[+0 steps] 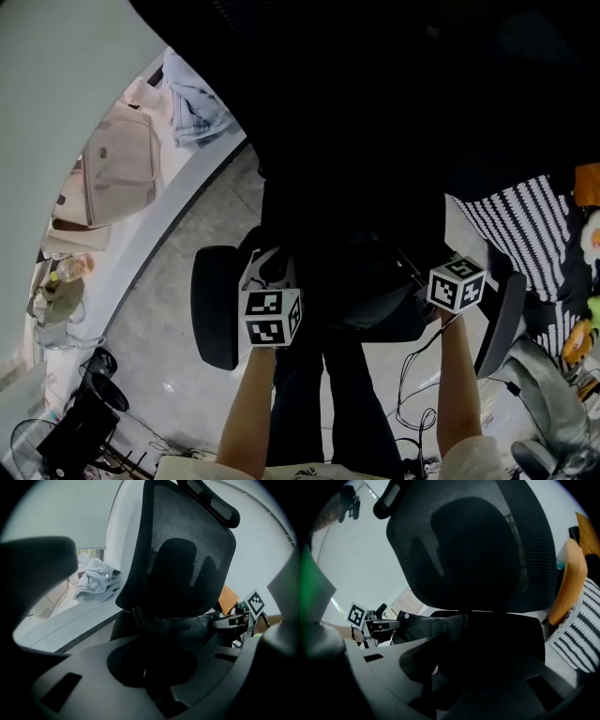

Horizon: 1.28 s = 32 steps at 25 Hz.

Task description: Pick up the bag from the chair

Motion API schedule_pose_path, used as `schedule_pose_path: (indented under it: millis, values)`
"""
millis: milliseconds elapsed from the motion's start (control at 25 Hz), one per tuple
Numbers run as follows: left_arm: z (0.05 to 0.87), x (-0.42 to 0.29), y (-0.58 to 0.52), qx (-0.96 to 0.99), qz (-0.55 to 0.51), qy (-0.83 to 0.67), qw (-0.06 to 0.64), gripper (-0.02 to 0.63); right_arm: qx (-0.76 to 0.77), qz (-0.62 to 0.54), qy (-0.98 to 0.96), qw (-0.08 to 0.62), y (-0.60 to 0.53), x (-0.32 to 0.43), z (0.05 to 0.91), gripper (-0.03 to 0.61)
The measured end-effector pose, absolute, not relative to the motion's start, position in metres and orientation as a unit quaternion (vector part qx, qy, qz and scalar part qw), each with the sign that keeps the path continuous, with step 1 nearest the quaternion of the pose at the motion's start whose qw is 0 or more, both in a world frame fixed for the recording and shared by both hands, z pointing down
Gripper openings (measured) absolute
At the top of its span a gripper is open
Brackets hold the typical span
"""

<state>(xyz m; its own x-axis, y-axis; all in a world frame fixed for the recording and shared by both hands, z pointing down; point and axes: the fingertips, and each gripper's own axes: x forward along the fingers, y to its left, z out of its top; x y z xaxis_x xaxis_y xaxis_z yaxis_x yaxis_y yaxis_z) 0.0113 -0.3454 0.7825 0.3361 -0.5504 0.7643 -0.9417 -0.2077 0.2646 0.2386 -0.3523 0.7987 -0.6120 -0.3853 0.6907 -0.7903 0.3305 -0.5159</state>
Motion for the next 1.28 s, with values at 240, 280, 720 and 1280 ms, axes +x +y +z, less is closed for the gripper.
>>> schedule_pose_path:
  millis: [240,280,720,1280]
  values:
    - [0.752,0.005,-0.317,0.729,0.246,-0.513,0.381,0.031,0.415,0.4,-0.783,0.233,-0.324,0.231,0.754,0.113]
    - [0.745,0.004,-0.314,0.73,0.241,-0.512,0.384,0.031,0.424,0.398,-0.78,0.231,-0.321,0.23,0.746,0.106]
    - [0.656,0.004,-0.321,0.776,0.213,-0.496,0.327,0.032,0.519,0.344,-0.762,0.181,-0.293,0.227,0.649,0.086]
    - [0.499,0.021,-0.299,0.812,0.164,-0.511,0.23,0.032,0.571,0.262,-0.768,0.126,-0.257,0.241,0.494,0.083]
